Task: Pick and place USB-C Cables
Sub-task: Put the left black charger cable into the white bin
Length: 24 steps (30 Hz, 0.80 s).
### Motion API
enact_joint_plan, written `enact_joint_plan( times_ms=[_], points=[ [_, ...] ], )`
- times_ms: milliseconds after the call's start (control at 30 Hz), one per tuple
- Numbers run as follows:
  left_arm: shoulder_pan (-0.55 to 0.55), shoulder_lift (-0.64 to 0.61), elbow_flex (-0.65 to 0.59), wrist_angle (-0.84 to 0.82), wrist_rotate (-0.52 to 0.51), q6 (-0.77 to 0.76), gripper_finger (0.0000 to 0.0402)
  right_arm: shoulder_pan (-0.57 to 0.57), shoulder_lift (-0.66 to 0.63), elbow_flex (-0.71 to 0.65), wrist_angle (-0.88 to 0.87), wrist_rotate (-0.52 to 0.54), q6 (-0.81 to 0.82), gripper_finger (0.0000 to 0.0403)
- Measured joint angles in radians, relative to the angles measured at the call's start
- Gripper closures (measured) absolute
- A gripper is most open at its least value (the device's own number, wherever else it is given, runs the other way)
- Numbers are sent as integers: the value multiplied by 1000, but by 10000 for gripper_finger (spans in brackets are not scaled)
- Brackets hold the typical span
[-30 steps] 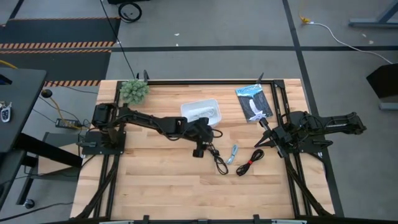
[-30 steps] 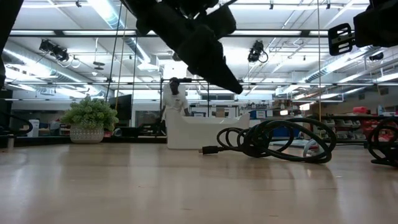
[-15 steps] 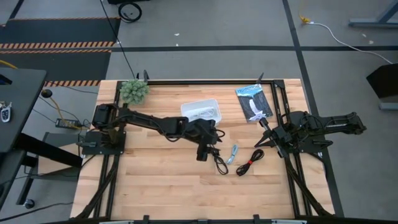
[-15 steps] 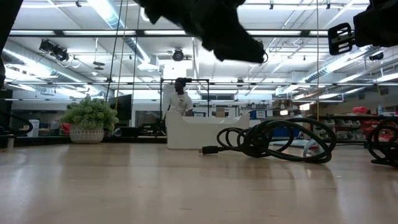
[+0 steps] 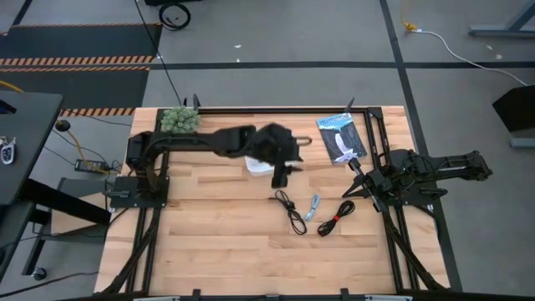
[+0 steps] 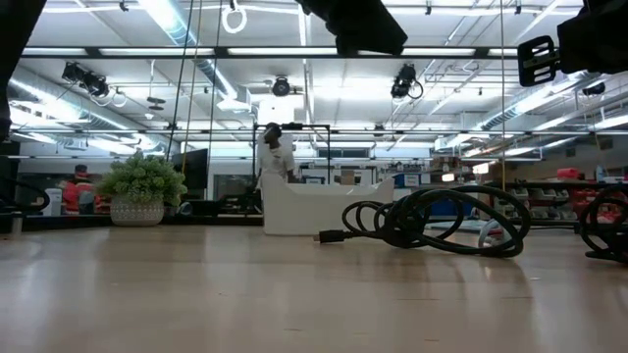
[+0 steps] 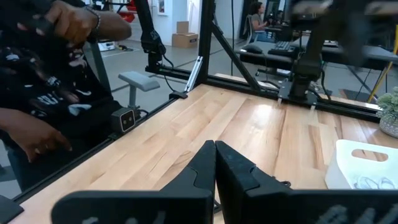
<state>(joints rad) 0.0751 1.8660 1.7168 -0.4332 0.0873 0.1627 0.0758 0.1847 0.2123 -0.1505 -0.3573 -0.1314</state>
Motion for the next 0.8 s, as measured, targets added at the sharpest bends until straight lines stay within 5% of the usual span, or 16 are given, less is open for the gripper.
enact_joint_plan(
  times_ms=[333, 600, 800],
  points=[
    [23, 27, 133, -148, -23, -2, 260, 0, 0, 0, -1, 0, 0, 387],
    [9, 184, 352, -304, -31, 13, 260, 0, 9, 0, 18, -1, 0, 387],
    [-10, 214, 367, -412, -2, 147, 260, 0, 13, -1, 23, -2, 0, 387]
  ],
)
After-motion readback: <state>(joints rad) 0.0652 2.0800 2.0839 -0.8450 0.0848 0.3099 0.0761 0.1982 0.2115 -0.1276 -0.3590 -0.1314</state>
